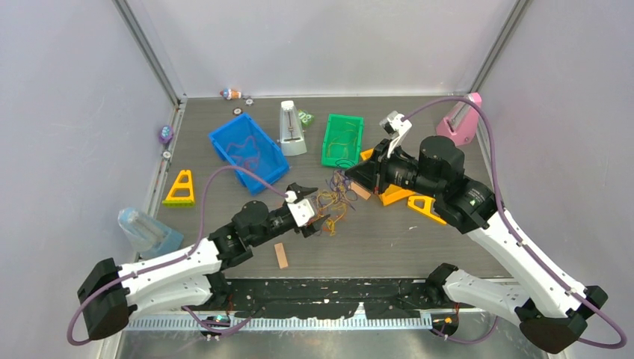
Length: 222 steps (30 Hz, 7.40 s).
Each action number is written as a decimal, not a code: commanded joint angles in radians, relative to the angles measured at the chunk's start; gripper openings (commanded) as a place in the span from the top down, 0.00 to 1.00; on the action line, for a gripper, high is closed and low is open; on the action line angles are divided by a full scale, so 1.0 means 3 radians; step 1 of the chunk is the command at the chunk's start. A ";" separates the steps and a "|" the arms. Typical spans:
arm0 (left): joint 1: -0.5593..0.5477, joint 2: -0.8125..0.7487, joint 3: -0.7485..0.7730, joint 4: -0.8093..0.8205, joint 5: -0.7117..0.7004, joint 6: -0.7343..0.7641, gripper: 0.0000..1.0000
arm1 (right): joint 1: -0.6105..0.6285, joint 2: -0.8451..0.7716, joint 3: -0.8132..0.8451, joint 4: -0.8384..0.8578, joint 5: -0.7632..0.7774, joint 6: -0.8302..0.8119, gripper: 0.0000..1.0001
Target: Untangle the cables
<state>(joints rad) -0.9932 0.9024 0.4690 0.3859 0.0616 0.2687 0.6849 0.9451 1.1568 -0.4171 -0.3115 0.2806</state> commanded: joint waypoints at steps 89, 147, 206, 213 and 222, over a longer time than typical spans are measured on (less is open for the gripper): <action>0.0746 0.0530 0.0854 0.0115 0.1378 -0.2096 0.41 | -0.0395 -0.0443 -0.0249 0.0191 -0.0489 -0.0022 0.95; 0.0939 0.0181 -0.0314 -0.0177 0.0596 -0.2719 1.00 | -0.0405 -0.0666 -0.0124 -0.0328 0.2428 0.0200 0.95; 0.0588 0.1151 0.0814 -0.0299 0.0481 -0.1452 0.15 | -0.0784 -0.0487 0.0816 -0.0199 0.0260 0.0214 0.95; 0.0584 0.1823 0.0871 0.0472 0.0707 -0.1887 0.16 | -0.0788 -0.0192 0.1482 -0.0117 0.0194 0.0324 0.95; 0.0382 0.2486 0.1182 0.0884 0.1003 -0.2305 0.19 | -0.0788 0.0362 0.2368 0.0167 0.0130 0.0592 0.95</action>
<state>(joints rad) -0.8391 1.6184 0.7620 0.5285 0.3157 -0.3676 0.4503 0.9989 1.7485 -0.4603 -0.2592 0.4114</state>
